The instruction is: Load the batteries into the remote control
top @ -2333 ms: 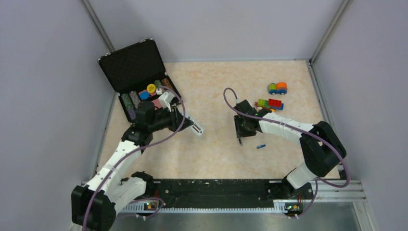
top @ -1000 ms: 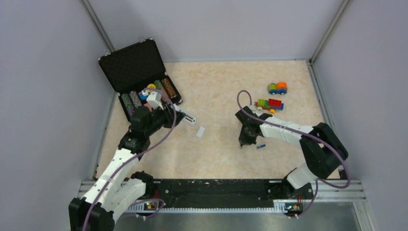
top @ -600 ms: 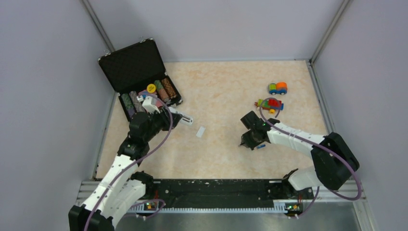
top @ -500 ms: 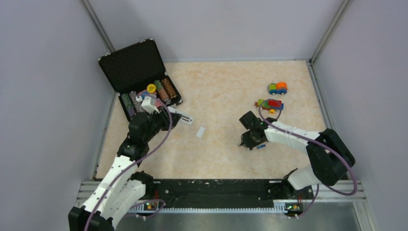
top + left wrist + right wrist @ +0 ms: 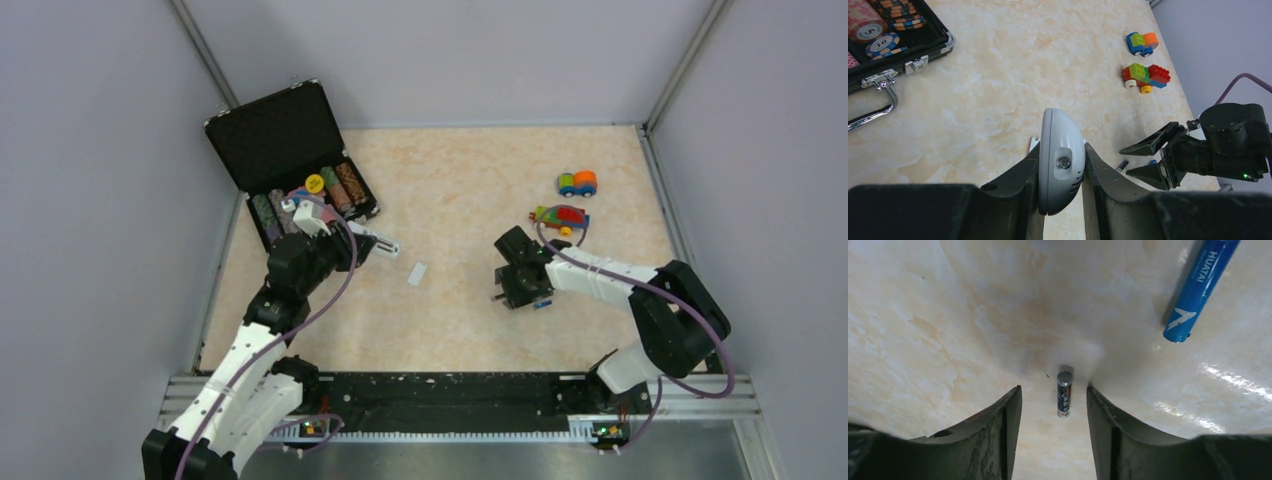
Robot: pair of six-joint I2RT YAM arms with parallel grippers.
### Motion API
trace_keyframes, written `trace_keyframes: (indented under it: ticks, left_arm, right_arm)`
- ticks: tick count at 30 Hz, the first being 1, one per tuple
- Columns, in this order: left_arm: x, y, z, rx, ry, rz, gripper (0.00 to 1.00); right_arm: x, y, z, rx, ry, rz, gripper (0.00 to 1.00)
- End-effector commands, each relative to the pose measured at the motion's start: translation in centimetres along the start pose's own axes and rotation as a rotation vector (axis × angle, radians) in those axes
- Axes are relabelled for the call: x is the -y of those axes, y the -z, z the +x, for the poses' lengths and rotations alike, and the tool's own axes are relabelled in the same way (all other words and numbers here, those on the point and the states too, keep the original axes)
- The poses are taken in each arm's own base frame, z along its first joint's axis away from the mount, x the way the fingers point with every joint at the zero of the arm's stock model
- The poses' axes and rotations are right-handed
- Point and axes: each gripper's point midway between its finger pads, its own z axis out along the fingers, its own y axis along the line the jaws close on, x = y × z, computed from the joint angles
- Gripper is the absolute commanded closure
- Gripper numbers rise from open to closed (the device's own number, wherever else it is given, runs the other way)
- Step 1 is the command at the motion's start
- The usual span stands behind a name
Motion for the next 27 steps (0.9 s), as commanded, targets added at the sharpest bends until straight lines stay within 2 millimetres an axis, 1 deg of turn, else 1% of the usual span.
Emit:
trace_keyframes:
  ticks: [1,3,6,9,10,11,12,14,15,16,17,19,21,23,27]
  left_arm:
    - [0.6,-0.1,-1.2,0.041,-0.019,0.018,1.00]
    - [1.0,-0.1,-1.1,0.031,-0.027,0.040,1.00]
    - [1.6,-0.3,-0.6,-0.008,-0.029,0.070,1.00]
    - [1.9,-0.3,0.0,-0.059,-0.026,0.087,1.00]
    - [1.9,-0.3,0.4,-0.082,-0.022,0.087,1.00]
    - [2.0,-0.2,0.5,-0.089,-0.023,0.092,1.00]
    - [2.0,-0.2,0.6,-0.096,-0.023,0.089,1.00]
    - [2.1,0.1,0.5,-0.094,-0.028,0.089,1.00]
    - [2.1,0.2,0.4,-0.090,-0.033,0.088,1.00]
    - [2.2,0.3,0.2,-0.084,-0.038,0.085,1.00]
    - [2.1,0.4,0.1,-0.078,-0.041,0.081,1.00]
    - [1.9,0.6,-0.2,-0.066,-0.048,0.065,1.00]
    - [1.7,0.8,-0.5,-0.055,-0.056,0.047,1.00]
    - [1.5,1.1,-0.7,-0.047,-0.066,0.030,1.00]
    - [1.3,1.3,-1.5,-0.020,-0.073,0.001,1.00]
  right_arm:
    - [-2.4,2.0,-1.0,0.042,0.105,-0.090,0.44]
    - [-3.1,2.8,-1.1,0.033,0.203,-0.121,0.40]
    - [-3.5,3.9,-1.4,0.041,0.339,-0.175,0.36]
    - [-4.8,5.2,-2.3,0.092,0.569,-0.289,0.34]
    - [-5.8,5.7,-2.1,0.103,0.712,-0.363,0.34]
    - [-6.8,6.5,-1.3,0.078,0.864,-0.449,0.34]
    - [-7.2,7.3,-0.3,0.029,0.999,-0.510,0.34]
    - [-7.4,7.9,0.3,0.003,1.287,-0.533,0.34]
    - [-7.2,7.8,0.5,-0.023,1.392,-0.517,0.34]
    - [-6.8,7.2,0.5,-0.056,1.487,-0.480,0.35]
    - [-6.6,7.2,0.5,-0.078,1.572,-0.468,0.38]
    - [-5.6,6.3,0.7,-0.132,1.717,-0.415,0.40]
    - [-4.7,5.7,0.7,-0.142,1.869,-0.362,0.40]
    - [-3.9,5.1,0.7,-0.153,1.977,-0.308,0.39]
    - [-2.2,3.4,0.4,-0.150,2.075,-0.220,0.40]
